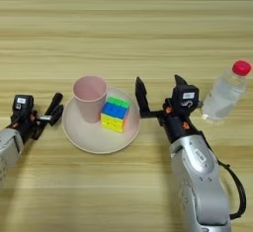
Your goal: Move the objects on the table
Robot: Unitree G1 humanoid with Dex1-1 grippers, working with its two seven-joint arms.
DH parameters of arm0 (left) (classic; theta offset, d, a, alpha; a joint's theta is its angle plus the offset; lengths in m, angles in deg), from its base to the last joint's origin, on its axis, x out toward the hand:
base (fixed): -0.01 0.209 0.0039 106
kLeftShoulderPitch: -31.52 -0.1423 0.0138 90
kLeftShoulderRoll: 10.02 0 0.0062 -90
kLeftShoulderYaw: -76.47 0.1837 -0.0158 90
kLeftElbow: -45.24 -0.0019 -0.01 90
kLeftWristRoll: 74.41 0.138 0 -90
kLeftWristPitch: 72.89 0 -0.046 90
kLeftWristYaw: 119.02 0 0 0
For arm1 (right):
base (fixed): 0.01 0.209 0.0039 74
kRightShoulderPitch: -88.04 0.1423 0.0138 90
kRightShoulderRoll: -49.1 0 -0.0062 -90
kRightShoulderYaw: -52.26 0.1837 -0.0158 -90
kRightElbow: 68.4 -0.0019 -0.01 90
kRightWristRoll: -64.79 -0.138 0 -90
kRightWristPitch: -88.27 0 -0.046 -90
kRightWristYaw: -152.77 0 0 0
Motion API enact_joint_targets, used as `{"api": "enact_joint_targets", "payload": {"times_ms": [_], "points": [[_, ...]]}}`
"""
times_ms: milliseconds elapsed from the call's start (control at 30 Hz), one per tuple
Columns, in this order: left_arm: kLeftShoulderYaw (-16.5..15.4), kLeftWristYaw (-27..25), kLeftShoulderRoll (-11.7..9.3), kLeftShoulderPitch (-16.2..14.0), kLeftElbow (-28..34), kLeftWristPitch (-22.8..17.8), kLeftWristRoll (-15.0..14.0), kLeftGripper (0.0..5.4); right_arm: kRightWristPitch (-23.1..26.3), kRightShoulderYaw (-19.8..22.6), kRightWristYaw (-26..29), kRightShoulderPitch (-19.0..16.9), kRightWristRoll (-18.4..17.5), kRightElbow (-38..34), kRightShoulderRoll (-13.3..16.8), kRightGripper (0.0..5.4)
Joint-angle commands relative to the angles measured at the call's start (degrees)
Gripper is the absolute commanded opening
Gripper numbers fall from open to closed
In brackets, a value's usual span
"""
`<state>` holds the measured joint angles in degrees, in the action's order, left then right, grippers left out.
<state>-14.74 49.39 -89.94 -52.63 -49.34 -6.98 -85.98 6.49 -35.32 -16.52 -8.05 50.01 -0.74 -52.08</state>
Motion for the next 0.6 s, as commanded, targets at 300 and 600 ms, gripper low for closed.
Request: {"api": "enact_joint_targets", "payload": {"times_ms": [300, 600], "points": [[-1.0, -0.4, -0.1, -1.0, 5.7, -3.5, -1.1, 5.38, -0.4, 0.2, 0.1, 0.2, 0.2, 0.7, 0.2, 5.40], [-2.1, -1.3, 0.1, -0.5, 7.6, -2.5, -2.7, 5.38, -0.9, 0.1, 0.2, 0.5, 0.3, 1.6, 0.2, 5.40]]}}
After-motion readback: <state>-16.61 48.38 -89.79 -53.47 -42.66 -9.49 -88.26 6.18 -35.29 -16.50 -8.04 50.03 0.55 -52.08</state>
